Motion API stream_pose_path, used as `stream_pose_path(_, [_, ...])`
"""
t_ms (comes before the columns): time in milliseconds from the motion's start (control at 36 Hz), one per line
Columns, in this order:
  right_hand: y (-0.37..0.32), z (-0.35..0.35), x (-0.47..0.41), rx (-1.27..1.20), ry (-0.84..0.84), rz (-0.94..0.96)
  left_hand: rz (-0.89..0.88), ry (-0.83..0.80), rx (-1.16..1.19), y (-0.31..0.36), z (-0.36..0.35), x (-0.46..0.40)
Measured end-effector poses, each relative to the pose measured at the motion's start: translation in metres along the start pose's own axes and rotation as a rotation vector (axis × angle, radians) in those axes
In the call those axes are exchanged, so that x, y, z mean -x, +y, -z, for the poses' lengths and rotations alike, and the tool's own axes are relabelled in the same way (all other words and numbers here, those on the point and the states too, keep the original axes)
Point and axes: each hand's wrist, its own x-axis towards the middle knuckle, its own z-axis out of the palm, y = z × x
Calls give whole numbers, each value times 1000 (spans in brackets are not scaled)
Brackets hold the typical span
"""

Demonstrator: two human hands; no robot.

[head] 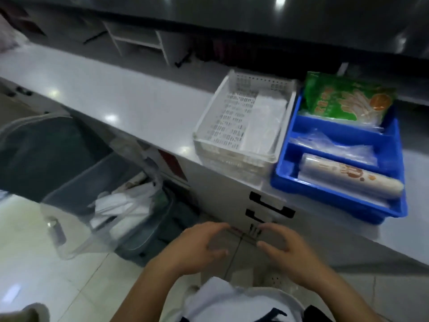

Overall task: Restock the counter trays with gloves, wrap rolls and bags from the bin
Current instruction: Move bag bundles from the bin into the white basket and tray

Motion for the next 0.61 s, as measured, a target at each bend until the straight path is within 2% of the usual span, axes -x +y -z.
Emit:
stream_pose_path(111, [-45, -49, -12, 35, 12, 108, 38, 150, 181, -58, 16, 44])
stream_pose_path(306, [-118, -145, -44, 199, -134, 232, 214, 377, 307, -164, 17, 116])
stream_pose_path(389, [-143, -169, -51, 318, -240, 276, 299, 422, 348, -199, 22, 142])
stream_pose_path(528, [-178, -182, -78, 369, -226, 273, 394, 541, 441, -246, 38, 159])
stream_pose_path(611, [-188, -197, -105, 403, -289, 264, 449, 527, 507, -270, 42, 155])
